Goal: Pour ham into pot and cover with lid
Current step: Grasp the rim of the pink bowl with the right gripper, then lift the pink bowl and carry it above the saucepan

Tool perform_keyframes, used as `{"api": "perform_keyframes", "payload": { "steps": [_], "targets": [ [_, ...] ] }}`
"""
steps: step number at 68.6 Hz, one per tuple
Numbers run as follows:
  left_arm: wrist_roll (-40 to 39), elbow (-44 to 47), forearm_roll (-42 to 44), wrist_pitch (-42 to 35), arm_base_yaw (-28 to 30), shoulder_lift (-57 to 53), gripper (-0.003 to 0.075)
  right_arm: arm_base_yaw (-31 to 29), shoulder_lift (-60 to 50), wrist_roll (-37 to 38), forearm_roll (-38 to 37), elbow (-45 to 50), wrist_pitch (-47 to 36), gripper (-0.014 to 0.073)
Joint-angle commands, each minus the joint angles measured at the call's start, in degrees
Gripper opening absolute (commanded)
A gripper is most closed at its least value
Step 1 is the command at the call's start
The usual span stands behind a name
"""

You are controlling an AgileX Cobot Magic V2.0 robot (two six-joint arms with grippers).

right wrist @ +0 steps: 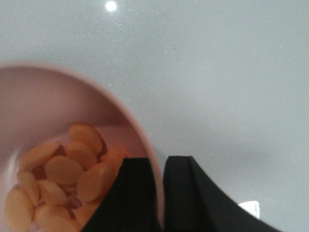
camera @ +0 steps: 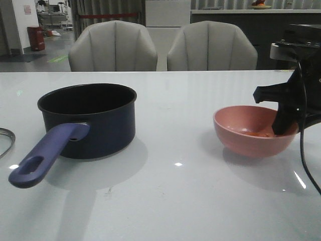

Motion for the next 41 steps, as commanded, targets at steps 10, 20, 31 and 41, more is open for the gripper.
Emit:
{"api": "perform_keyframes", "payload": {
  "steps": [10,20,31,41],
  "targets": [
    [-0.22,-1.41,-0.69,-5.01,-0.49,0.63,0.0627,-0.33,-4.10,-0.73,0.37,-1.87,-7.55,0.0139],
    [-0.22,-1.41,-0.69,-5.01,-0.49,0.63,0.0627,-0.03,-6.17,-0.83,1.45,-3.21,-8.73,0.0139],
    [-0.22,-1.41,-0.69,-5.01,-0.49,0.63,0.0627,2.88,-6.77,-1.24,1.45,-10.12,-1.92,0.0139],
    [-0.22,-1.41,-0.69,-5.01,-0.49,0.63,0.0627,8.94,-6.15,-4.52,1.40,-19.41,5.84,0.0139]
  ]
}}
